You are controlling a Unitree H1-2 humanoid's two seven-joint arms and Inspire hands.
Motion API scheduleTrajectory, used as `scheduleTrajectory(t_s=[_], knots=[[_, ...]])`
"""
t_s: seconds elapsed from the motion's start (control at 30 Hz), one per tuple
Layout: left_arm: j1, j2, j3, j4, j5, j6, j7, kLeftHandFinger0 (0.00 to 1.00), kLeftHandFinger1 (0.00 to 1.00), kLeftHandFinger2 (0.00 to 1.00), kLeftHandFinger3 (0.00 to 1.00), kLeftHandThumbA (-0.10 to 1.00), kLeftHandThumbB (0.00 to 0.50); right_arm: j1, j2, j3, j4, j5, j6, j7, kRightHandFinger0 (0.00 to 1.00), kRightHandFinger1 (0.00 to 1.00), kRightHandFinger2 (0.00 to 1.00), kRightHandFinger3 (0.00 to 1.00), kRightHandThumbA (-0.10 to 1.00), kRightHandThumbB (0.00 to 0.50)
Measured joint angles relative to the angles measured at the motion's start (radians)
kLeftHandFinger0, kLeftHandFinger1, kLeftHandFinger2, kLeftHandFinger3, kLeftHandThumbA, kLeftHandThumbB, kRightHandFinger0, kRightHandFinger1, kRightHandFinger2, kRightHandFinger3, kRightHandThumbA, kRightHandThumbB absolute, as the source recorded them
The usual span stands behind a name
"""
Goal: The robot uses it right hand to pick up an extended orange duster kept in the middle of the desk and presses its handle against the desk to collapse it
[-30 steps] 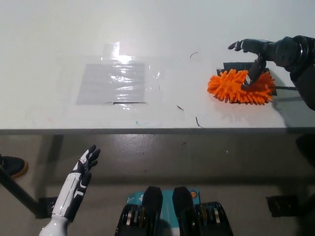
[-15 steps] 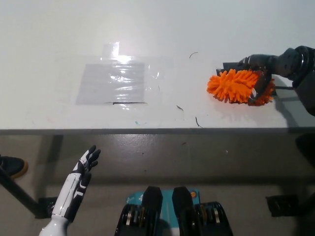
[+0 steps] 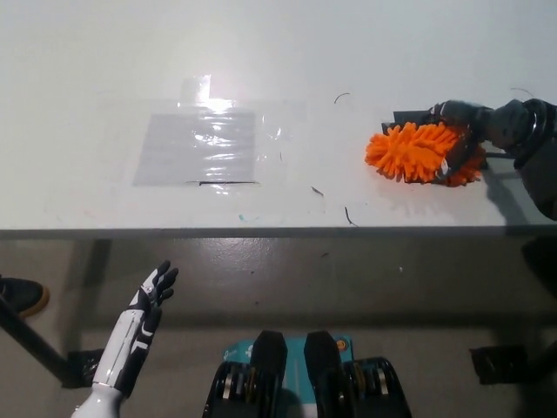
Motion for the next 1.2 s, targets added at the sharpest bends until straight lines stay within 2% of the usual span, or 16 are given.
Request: scheduleTrajectory(t_s=[0.03, 0.07, 0.13, 0.2, 0.37, 0.47, 0.73, 0.77, 0.83, 0.87, 0.9, 0.97, 1.0, 1.07, 1.17, 1.2], knots=[[0.000, 0.000, 0.000, 0.000, 0.000, 0.000, 0.000, 1.00, 1.00, 1.00, 1.00, 1.00, 0.206, 0.001, 0.000, -0.001, 0.000, 0.000, -0.001, -0.006, 0.15, 0.53, 0.92, 0.92, -0.10, 0.120], [0.000, 0.000, 0.000, 0.000, 0.000, 0.001, 0.000, 1.00, 1.00, 1.00, 1.00, 1.00, 0.204, 0.007, 0.002, -0.013, 0.000, 0.002, -0.012, -0.043, 0.17, 0.60, 0.98, 1.00, -0.10, 0.112], [0.000, 0.000, 0.000, 0.000, 0.001, 0.002, 0.000, 1.00, 1.00, 1.00, 1.00, 1.00, 0.206, 0.019, 0.008, -0.026, 0.001, 0.003, -0.026, -0.082, 0.18, 0.61, 0.96, 1.00, -0.10, 0.119], [-0.001, 0.000, 0.000, 0.000, 0.001, 0.003, 0.000, 1.00, 1.00, 1.00, 1.00, 1.00, 0.208, 0.030, 0.011, -0.039, 0.001, 0.004, -0.044, -0.126, 0.21, 0.65, 1.00, 1.00, -0.10, 0.124], [-0.007, 0.000, 0.000, 0.000, 0.002, 0.004, 0.000, 1.00, 1.00, 1.00, 1.00, 1.00, 0.162, 0.042, 0.026, -0.066, 0.011, 0.009, -0.092, -0.212, 0.25, 0.66, 0.96, 0.99, -0.10, 0.148], [-0.017, 0.000, 0.001, -0.001, 0.002, 0.004, -0.001, 1.00, 1.00, 1.00, 1.00, 1.00, 0.142, 0.040, 0.034, -0.090, 0.017, 0.018, -0.127, -0.260, 0.22, 0.62, 0.90, 0.94, -0.10, 0.146], [-0.024, 0.000, 0.002, -0.002, -0.004, 0.004, -0.004, 1.00, 1.00, 1.00, 1.00, 1.00, 0.121, 0.040, 0.033, -0.129, 0.026, 0.032, -0.173, -0.331, 0.16, 0.57, 0.86, 0.93, -0.10, 0.158], [-0.024, 0.000, 0.003, -0.002, -0.004, 0.004, -0.004, 1.00, 1.00, 1.00, 1.00, 1.00, 0.123, 0.040, 0.032, -0.130, 0.026, 0.032, -0.174, -0.337, 0.09, 0.51, 0.83, 0.90, -0.10, 0.145], [-0.022, 0.000, 0.003, -0.003, -0.006, 0.004, -0.005, 1.00, 1.00, 1.00, 1.00, 1.00, 0.122, 0.042, 0.032, -0.133, 0.022, 0.031, -0.176, -0.365, 0.08, 0.53, 0.89, 0.96, -0.10, 0.140], [-0.021, 0.000, 0.004, -0.003, -0.007, 0.004, -0.007, 1.00, 1.00, 1.00, 1.00, 1.00, 0.122, 0.043, 0.032, -0.134, 0.020, 0.031, -0.178, -0.379, 0.00, 0.41, 0.78, 0.83, -0.10, 0.073], [-0.019, 0.000, 0.004, -0.002, -0.008, 0.004, -0.008, 1.00, 1.00, 1.00, 1.00, 1.00, 0.122, 0.044, 0.032, -0.140, 0.017, 0.032, -0.182, -0.392, 0.00, 0.41, 0.77, 0.83, -0.10, 0.072], [-0.015, 0.000, 0.005, -0.002, -0.009, 0.004, -0.010, 1.00, 1.00, 1.00, 1.00, 1.00, 0.115, 0.043, 0.032, -0.158, 0.008, 0.036, -0.195, -0.427, 0.00, 0.37, 0.72, 0.80, -0.10, 0.088], [-0.011, 0.000, 0.006, -0.003, -0.009, 0.003, -0.011, 1.00, 1.00, 1.00, 1.00, 1.00, 0.114, 0.042, 0.031, -0.172, -0.002, 0.039, -0.203, -0.447, 0.00, 0.36, 0.71, 0.79, -0.10, 0.088], [-0.007, 0.000, 0.006, -0.003, -0.010, 0.003, -0.012, 1.00, 1.00, 1.00, 1.00, 1.00, 0.125, 0.039, 0.031, -0.187, -0.017, 0.043, -0.213, -0.471, 0.00, 0.34, 0.71, 0.70, -0.10, 0.127], [0.001, 0.000, 0.007, -0.003, -0.010, 0.003, -0.013, 1.00, 1.00, 1.00, 1.00, 1.00, 0.125, 0.021, 0.032, -0.239, -0.062, 0.060, -0.223, -0.510, 0.00, 0.33, 0.71, 0.68, -0.10, 0.125], [0.003, 0.000, 0.007, -0.003, -0.010, 0.003, -0.014, 1.00, 1.00, 1.00, 1.00, 1.00, 0.121, 0.014, 0.031, -0.248, -0.070, 0.064, -0.227, -0.521, 0.00, 0.30, 0.67, 0.63, -0.10, 0.143]])
